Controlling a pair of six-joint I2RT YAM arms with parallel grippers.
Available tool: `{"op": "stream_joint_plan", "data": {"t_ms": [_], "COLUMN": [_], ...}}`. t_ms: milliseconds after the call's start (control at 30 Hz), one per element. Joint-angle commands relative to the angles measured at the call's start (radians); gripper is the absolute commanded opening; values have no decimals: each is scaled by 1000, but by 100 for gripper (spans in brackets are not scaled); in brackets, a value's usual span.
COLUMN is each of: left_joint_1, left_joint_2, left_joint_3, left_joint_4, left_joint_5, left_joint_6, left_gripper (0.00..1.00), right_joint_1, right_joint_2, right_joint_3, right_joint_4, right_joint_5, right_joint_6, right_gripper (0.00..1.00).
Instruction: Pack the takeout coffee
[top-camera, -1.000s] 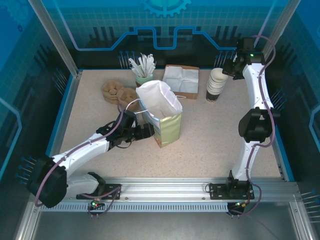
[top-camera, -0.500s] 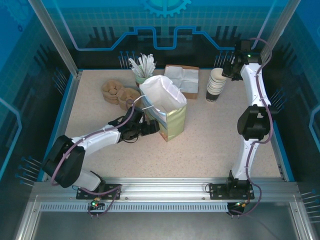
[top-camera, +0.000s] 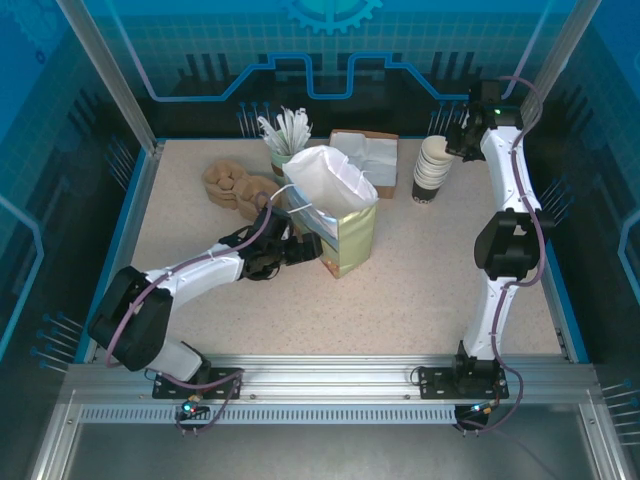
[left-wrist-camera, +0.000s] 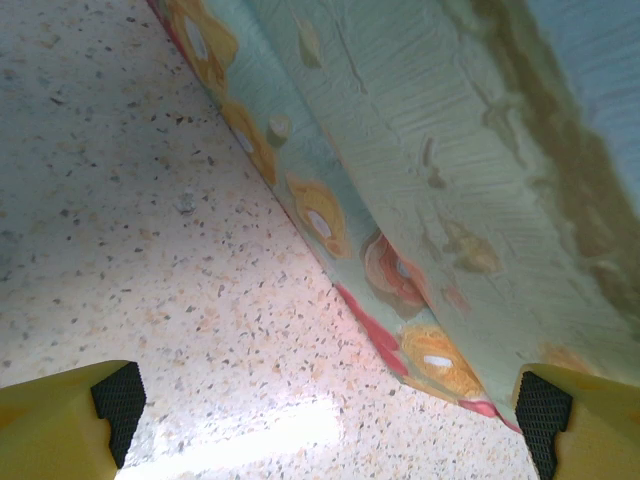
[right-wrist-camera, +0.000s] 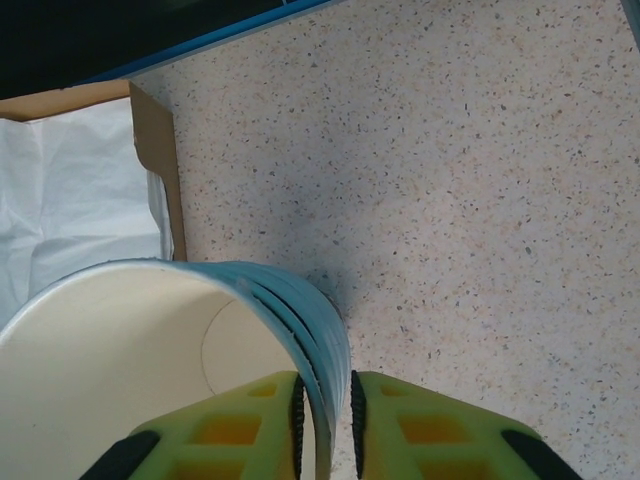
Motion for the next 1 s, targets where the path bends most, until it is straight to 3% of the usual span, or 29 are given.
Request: {"op": "stream_joint_plan", "data": {"t_ms": [0,333,967], "left_joint_1": [-6,-5,72], "left_joint_2": [-62,-182,-383], "left_joint_3": [52,163,212], "left_joint_4": [-76,-249,-465], "left_joint_5": [-30,-73,-103], "left_joint_6": [29,73,129], "left_gripper": [97,99,99], "right_joint_1": [14,13,13], "right_joint_2": [13,15,-127], "right_joint_3": [45,127,335], "right_joint_4": [-17,-67,-191], "right_joint_5": [-14,-27,-83], "right_joint_6": [-10,0,23], "right_gripper": [18,5,0]}}
